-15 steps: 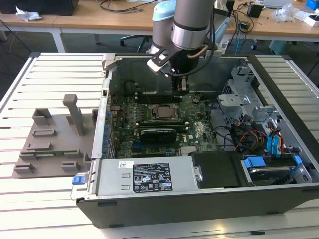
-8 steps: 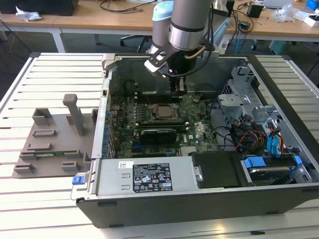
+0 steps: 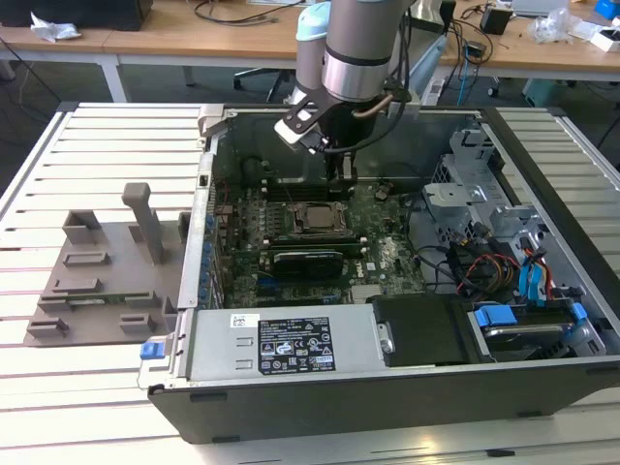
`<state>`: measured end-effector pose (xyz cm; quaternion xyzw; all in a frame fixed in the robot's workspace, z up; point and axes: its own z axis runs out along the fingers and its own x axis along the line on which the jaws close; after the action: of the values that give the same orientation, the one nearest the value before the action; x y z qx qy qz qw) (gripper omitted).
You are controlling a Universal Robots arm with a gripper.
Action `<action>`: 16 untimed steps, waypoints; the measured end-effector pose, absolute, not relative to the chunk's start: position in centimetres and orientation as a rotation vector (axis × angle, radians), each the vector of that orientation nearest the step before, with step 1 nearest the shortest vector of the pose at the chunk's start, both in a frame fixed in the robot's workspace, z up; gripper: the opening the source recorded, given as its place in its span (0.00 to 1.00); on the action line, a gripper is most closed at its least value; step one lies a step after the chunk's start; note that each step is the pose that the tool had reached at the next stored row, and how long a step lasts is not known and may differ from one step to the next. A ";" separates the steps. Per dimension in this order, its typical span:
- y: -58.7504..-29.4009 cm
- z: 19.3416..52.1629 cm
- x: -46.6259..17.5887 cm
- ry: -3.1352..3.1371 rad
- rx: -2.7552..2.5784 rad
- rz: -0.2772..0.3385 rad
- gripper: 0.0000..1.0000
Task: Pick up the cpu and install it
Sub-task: 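Close the cpu cover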
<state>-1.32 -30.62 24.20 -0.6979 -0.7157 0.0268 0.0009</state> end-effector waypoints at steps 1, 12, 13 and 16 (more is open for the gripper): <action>-30.6 24.0 -1.4 -2.247 -2.191 0.084 0.11; -30.6 21.1 -4.3 -2.247 -2.191 0.084 0.11; -30.6 21.0 -4.4 -2.247 -2.191 0.084 0.11; -30.6 20.9 -4.7 -2.247 -2.191 0.084 0.11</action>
<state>-4.70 -30.60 20.87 -0.6979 -0.7157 0.0269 0.0008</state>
